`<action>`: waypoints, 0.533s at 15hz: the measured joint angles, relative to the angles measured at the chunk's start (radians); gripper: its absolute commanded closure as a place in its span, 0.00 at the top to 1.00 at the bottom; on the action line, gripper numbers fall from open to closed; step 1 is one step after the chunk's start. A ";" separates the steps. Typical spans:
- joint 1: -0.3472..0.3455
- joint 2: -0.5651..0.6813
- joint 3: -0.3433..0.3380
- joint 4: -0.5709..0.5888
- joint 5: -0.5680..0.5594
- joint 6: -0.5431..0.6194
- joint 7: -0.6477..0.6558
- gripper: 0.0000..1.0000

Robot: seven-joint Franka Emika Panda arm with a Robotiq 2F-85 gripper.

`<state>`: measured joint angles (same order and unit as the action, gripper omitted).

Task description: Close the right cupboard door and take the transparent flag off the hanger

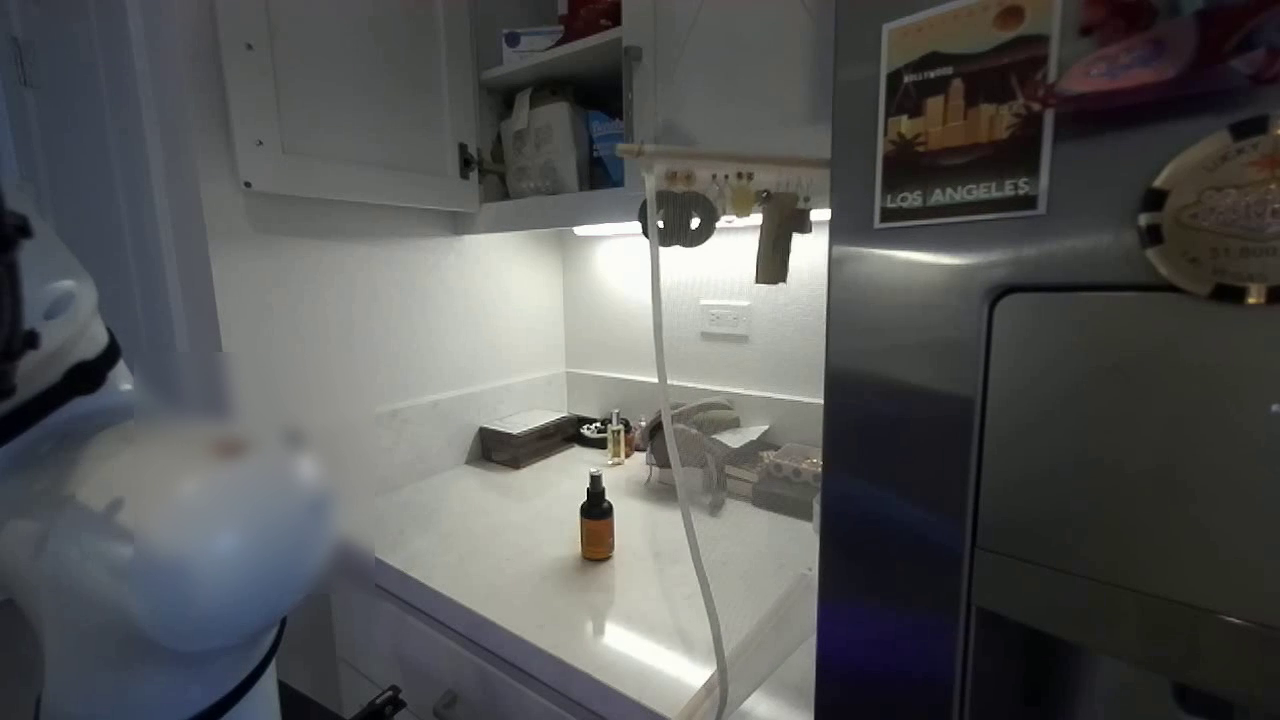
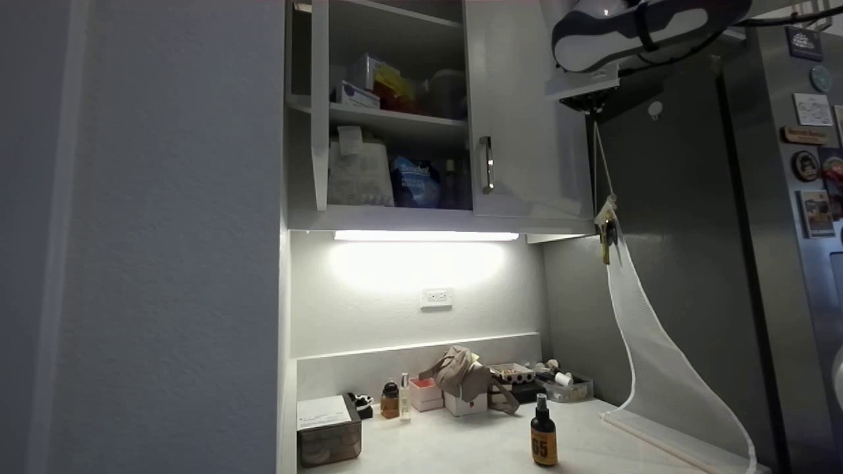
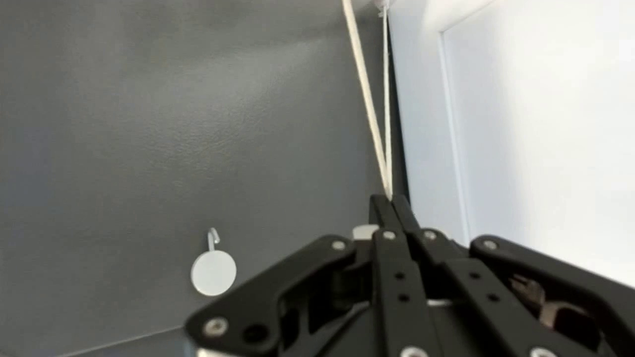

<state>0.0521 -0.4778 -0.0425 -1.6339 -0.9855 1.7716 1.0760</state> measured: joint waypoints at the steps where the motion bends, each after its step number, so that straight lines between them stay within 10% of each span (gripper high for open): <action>1: -0.001 -0.003 0.003 0.012 0.041 -0.001 -0.037 0.00; 8: -0.013 -0.004 0.061 0.096 0.307 -0.044 -0.251 0.00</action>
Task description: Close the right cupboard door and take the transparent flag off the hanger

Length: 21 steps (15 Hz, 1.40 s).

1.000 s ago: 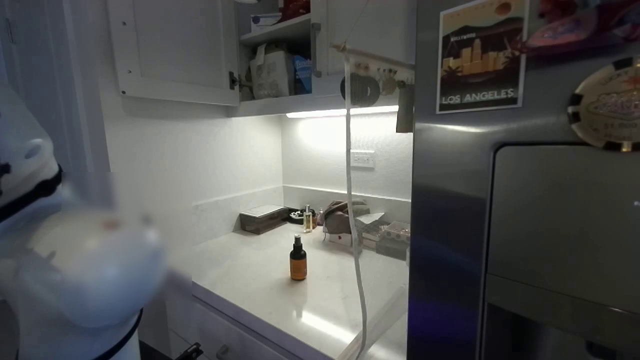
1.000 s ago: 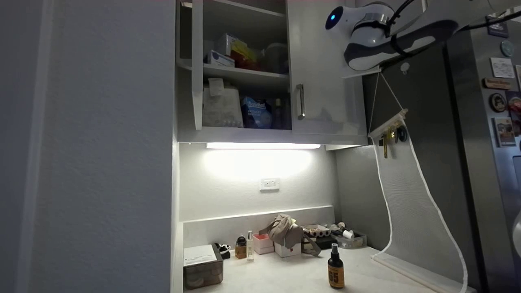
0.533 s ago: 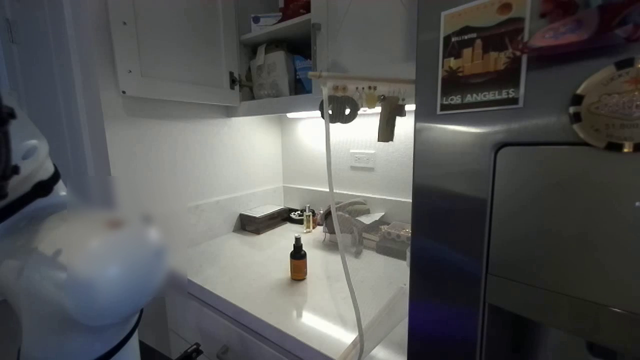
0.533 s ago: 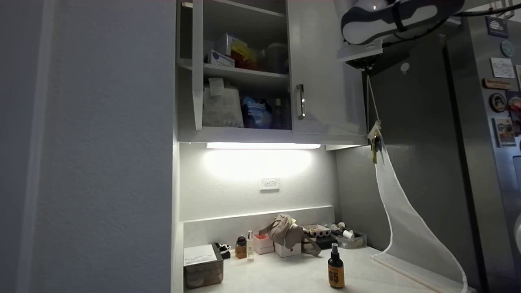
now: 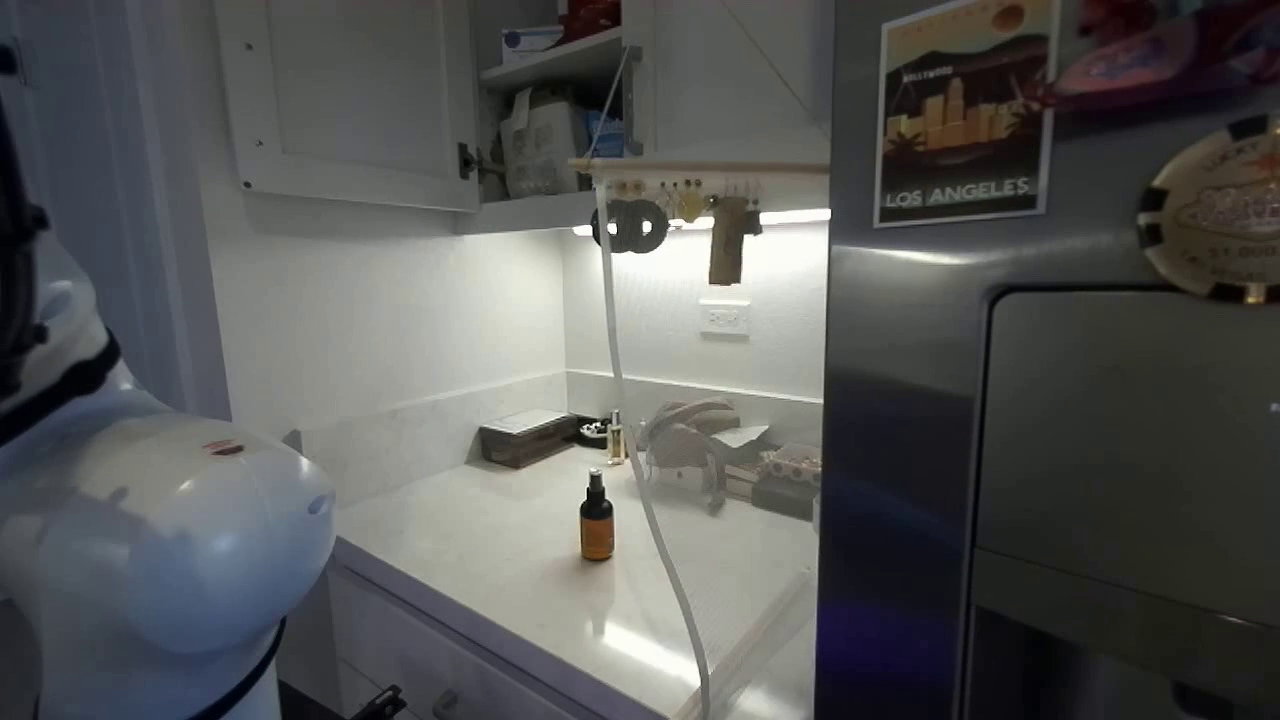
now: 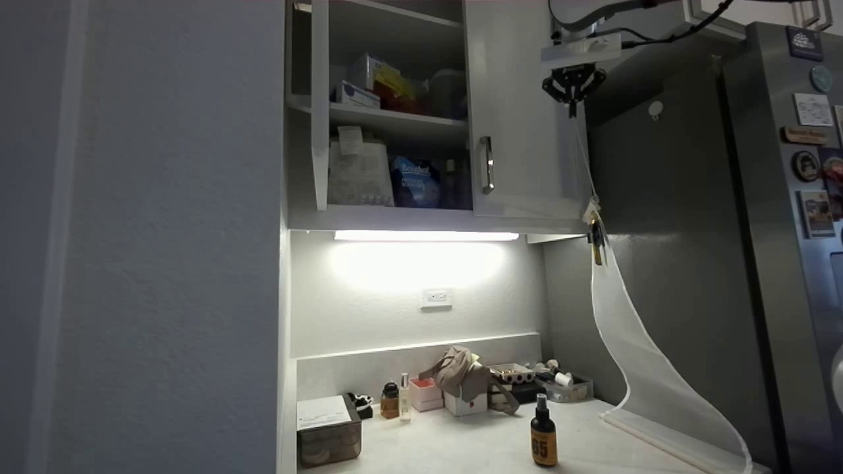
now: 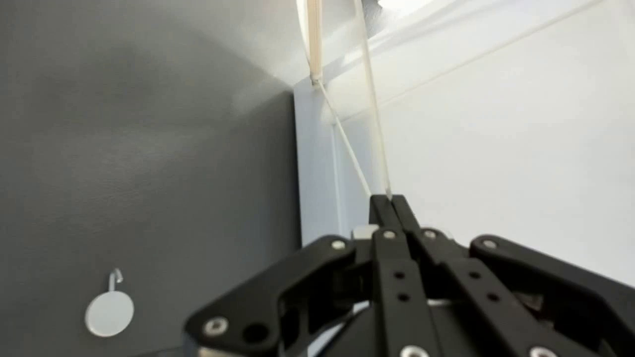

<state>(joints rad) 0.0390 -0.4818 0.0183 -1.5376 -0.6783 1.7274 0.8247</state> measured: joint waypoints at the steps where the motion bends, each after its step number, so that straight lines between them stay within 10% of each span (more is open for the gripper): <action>1: -0.004 0.000 0.018 0.010 0.034 -0.016 -0.022 0.00; 21: -0.029 0.058 0.280 0.276 0.291 -0.283 -0.170 0.00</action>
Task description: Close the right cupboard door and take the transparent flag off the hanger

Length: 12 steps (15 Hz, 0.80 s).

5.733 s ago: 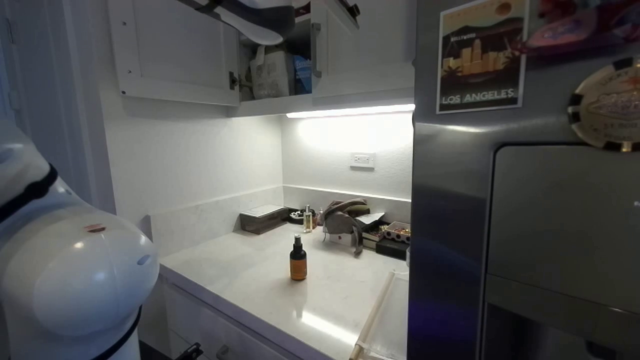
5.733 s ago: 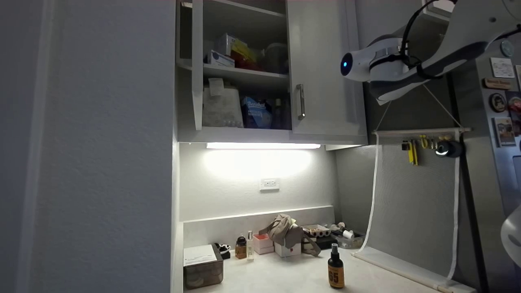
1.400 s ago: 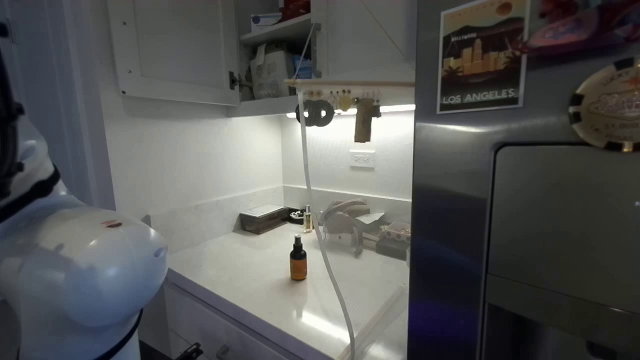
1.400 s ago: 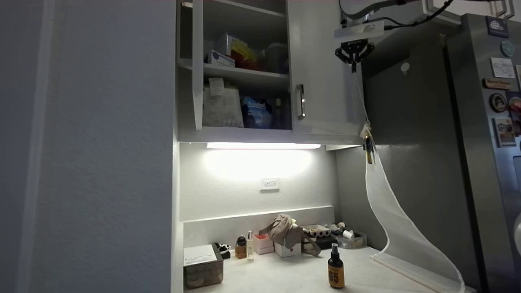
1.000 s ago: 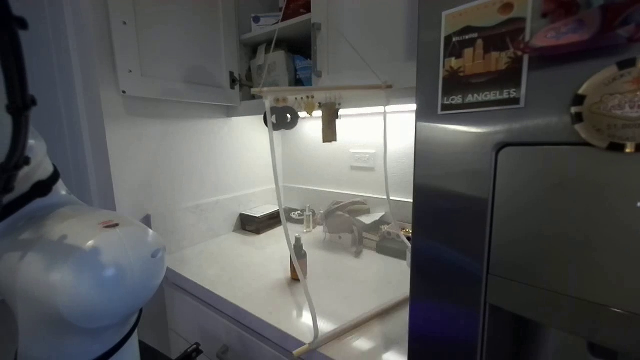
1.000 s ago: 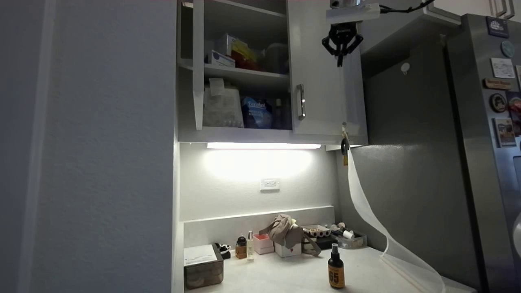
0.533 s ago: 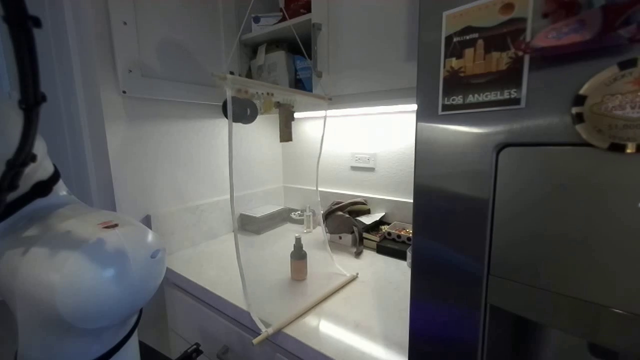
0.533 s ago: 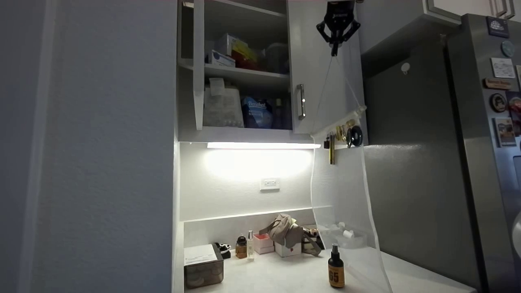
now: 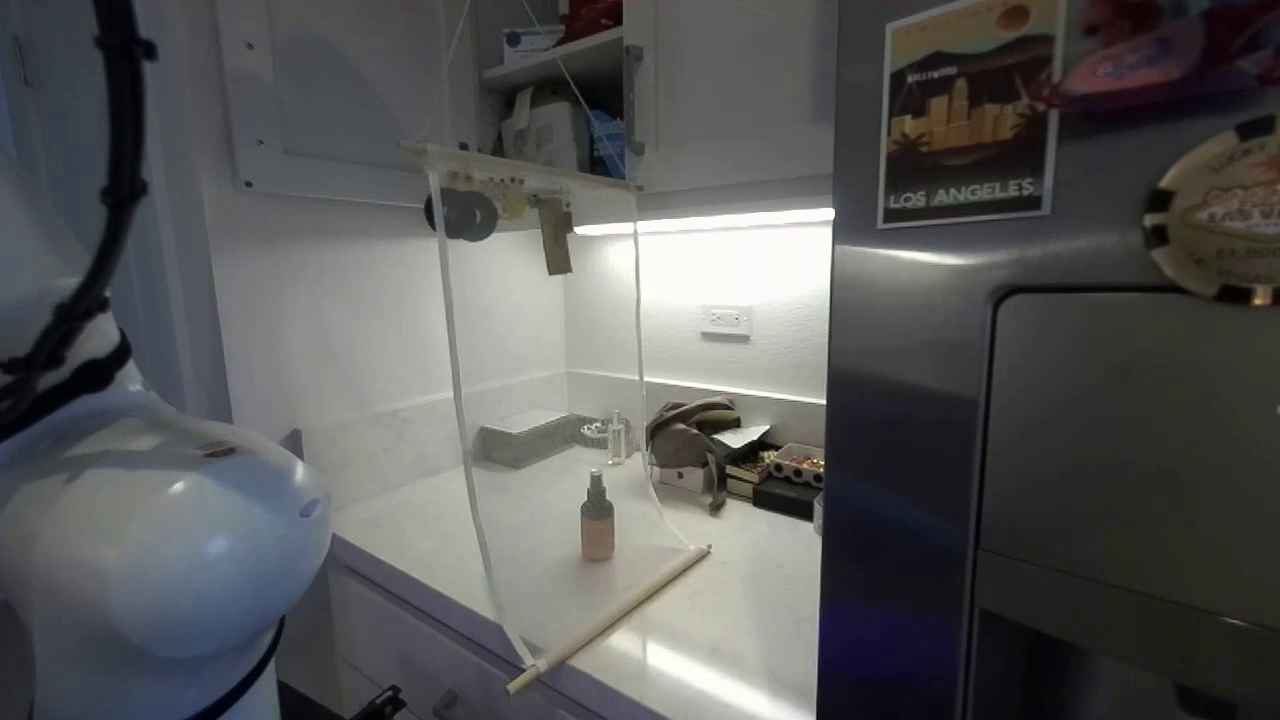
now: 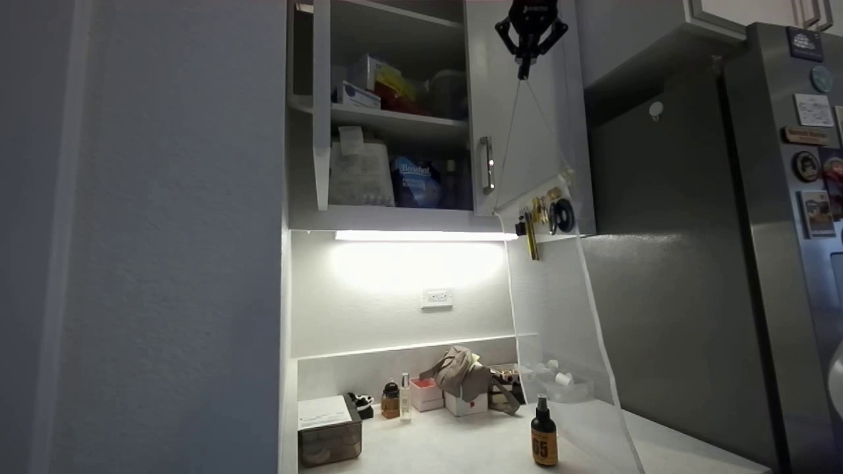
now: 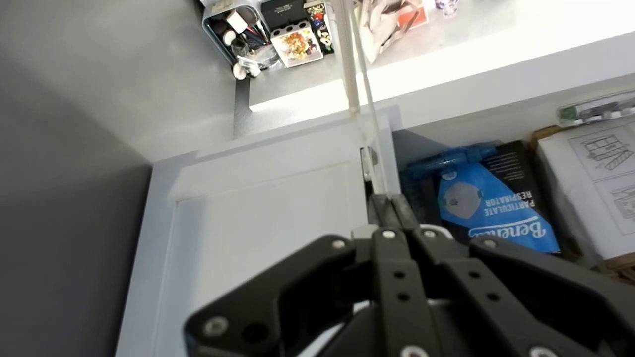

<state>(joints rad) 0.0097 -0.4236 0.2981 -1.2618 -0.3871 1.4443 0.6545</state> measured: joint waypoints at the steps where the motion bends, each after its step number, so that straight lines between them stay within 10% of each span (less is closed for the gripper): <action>1: -0.001 0.013 0.020 0.013 0.000 -0.005 0.002 0.00; 12: 0.004 0.190 0.218 0.207 -0.028 -0.087 0.154 0.00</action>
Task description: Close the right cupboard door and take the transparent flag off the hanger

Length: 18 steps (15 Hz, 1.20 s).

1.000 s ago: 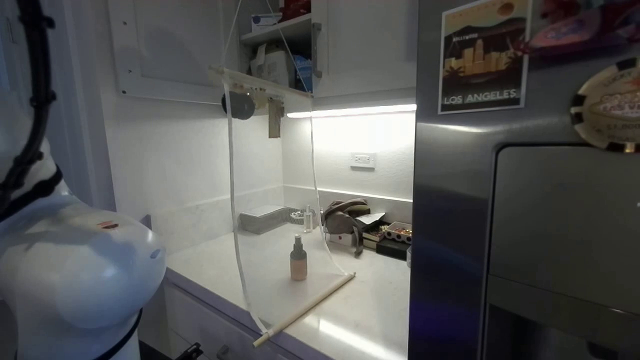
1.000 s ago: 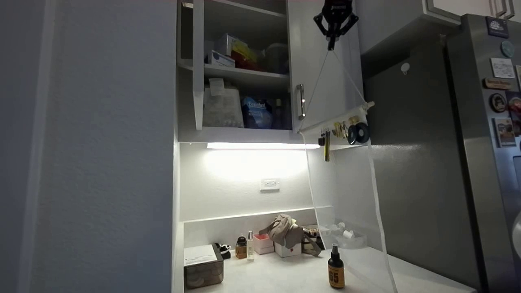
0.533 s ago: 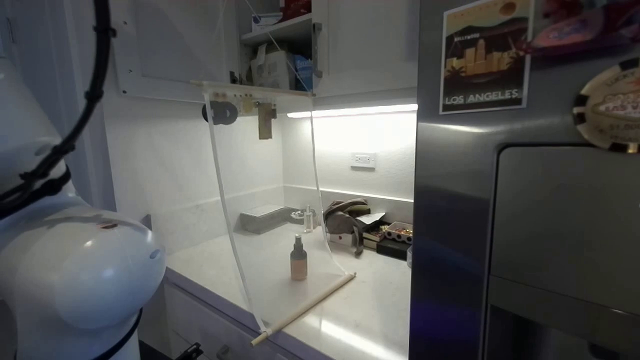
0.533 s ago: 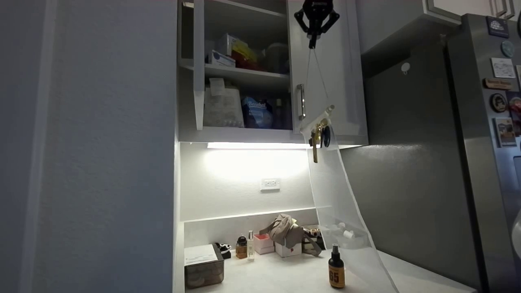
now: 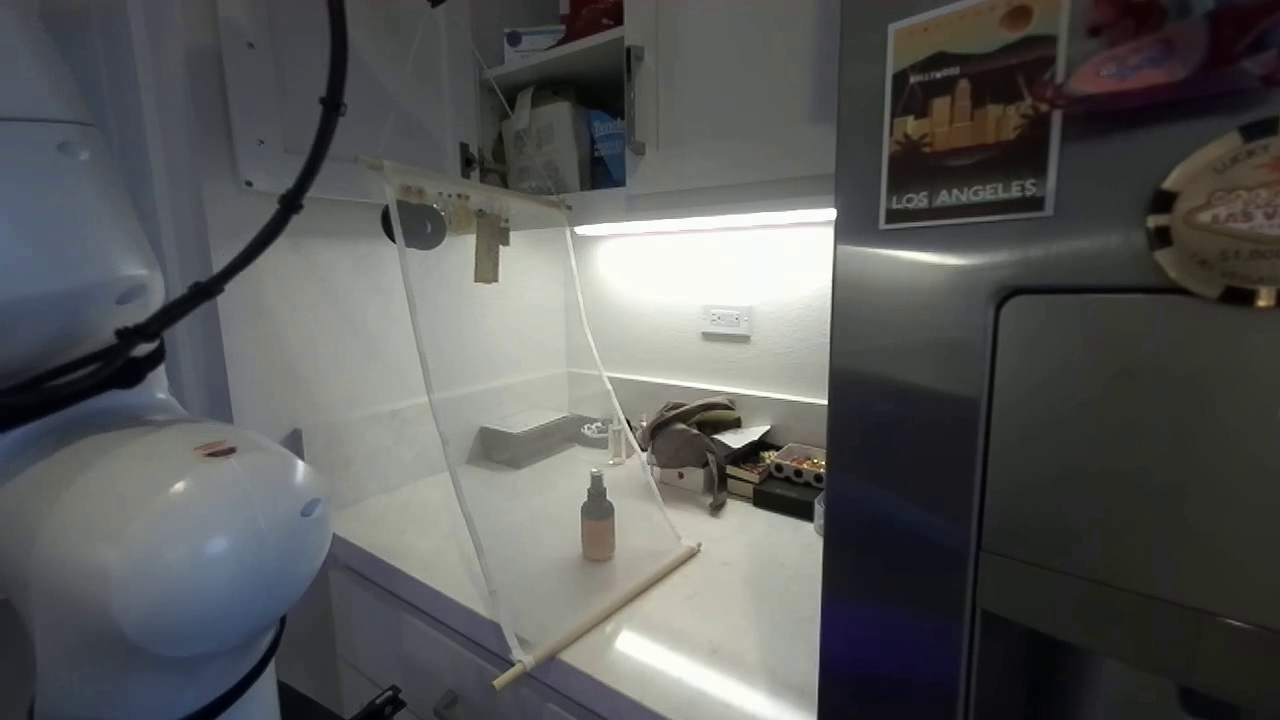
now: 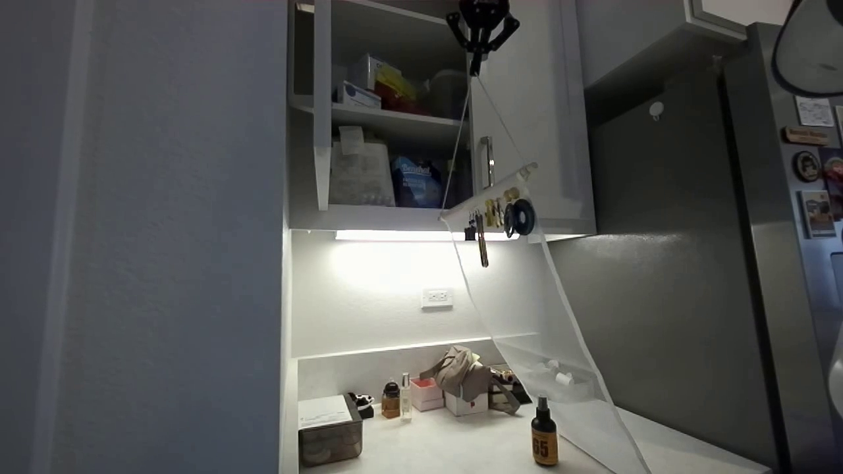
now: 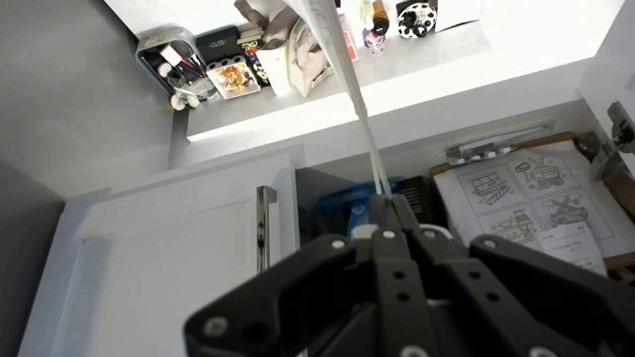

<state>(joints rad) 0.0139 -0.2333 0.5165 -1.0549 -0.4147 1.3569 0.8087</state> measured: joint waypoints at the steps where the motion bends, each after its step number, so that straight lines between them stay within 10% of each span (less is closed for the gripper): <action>1: 0.000 0.022 0.023 0.022 -0.013 -0.011 0.026 0.00; 18: 0.112 0.272 0.344 0.314 -0.390 -0.152 0.280 0.00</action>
<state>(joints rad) 0.1255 0.0382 0.8603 -0.7411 -0.8051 1.2053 1.0891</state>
